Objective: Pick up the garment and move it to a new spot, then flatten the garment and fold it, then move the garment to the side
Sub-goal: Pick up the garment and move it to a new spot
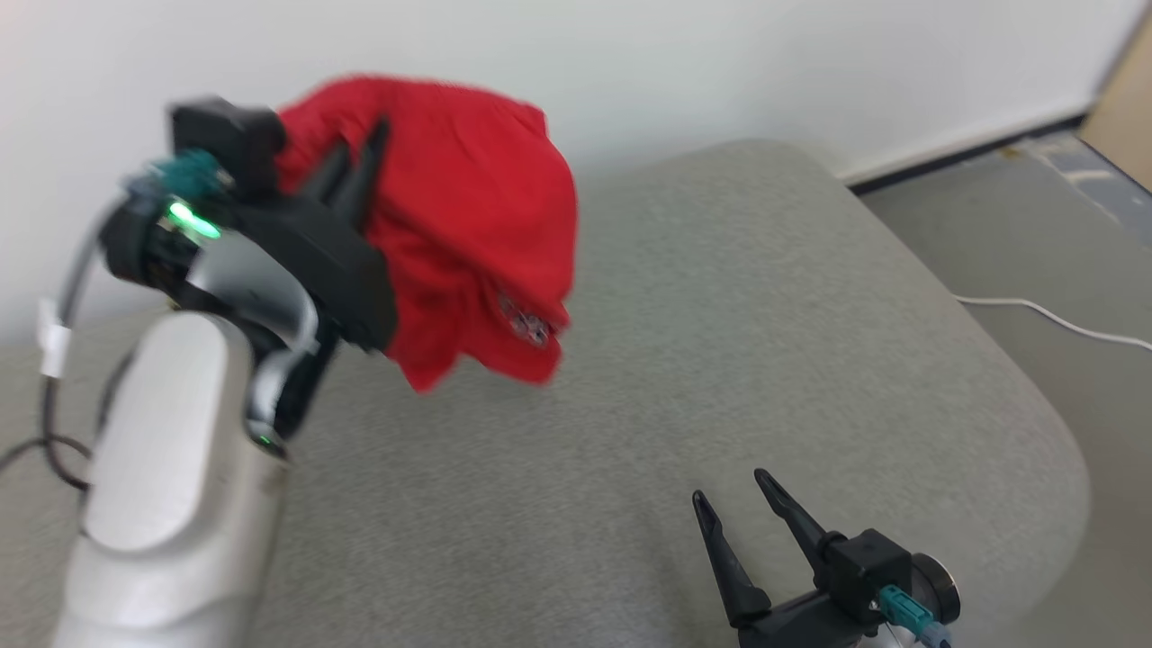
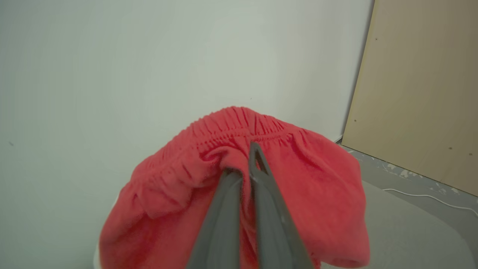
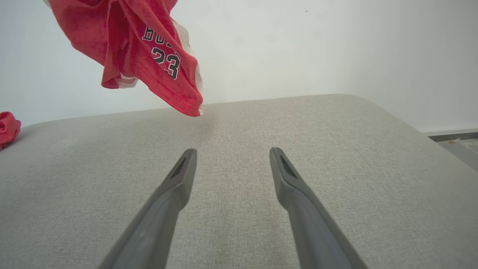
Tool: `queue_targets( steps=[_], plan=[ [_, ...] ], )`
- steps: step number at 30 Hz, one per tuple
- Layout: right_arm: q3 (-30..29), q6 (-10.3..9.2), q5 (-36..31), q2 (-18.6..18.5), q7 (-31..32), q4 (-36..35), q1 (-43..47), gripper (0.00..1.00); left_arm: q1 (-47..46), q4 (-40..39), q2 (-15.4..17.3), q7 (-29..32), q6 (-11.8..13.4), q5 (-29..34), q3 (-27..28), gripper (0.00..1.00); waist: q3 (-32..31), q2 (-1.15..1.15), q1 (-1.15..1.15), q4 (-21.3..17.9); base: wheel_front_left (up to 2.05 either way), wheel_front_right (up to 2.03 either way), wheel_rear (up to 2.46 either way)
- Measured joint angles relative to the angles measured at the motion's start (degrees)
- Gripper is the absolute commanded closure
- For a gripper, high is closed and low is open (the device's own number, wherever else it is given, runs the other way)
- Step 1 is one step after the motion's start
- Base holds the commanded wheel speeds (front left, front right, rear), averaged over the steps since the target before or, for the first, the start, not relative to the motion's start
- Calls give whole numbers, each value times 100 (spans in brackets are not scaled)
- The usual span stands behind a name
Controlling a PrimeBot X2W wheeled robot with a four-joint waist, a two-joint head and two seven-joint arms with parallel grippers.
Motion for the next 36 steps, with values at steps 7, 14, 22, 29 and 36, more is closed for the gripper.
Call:
queue_targets(
  steps=[7, 14, 22, 29, 36],
  plan=[
    [55, 0, 2, 0, -5, -43, -82, 0, 587, 959, -123, -310, 1, 218, -458, 100, 221, 0, 0, -490, 0, 0, 0],
    [-67, 0, 10, 0, -40, -15, -69, 0, 1141, 2100, -110, -926, 426, 560, -664, 27, 469, 1, 1, -675, 0, 0, 0],
    [-400, 0, -75, 4, 10, -47, 58, 0, 1680, 1997, -405, -2376, 648, 231, -336, 0, 444, 0, 1, -284, 0, 0, 0],
    [-755, 0, -212, 3, 45, -153, 153, 0, 2474, 1300, -428, -2929, 888, 76, 1, 0, 247, 0, 1, 212, 0, 0, 0],
    [-1104, 0, -237, 1, 66, -213, 352, 0, 3614, -19, -352, -2967, 1034, 357, 423, 0, 6, 0, 0, 830, 0, 0, 0]
  ],
)
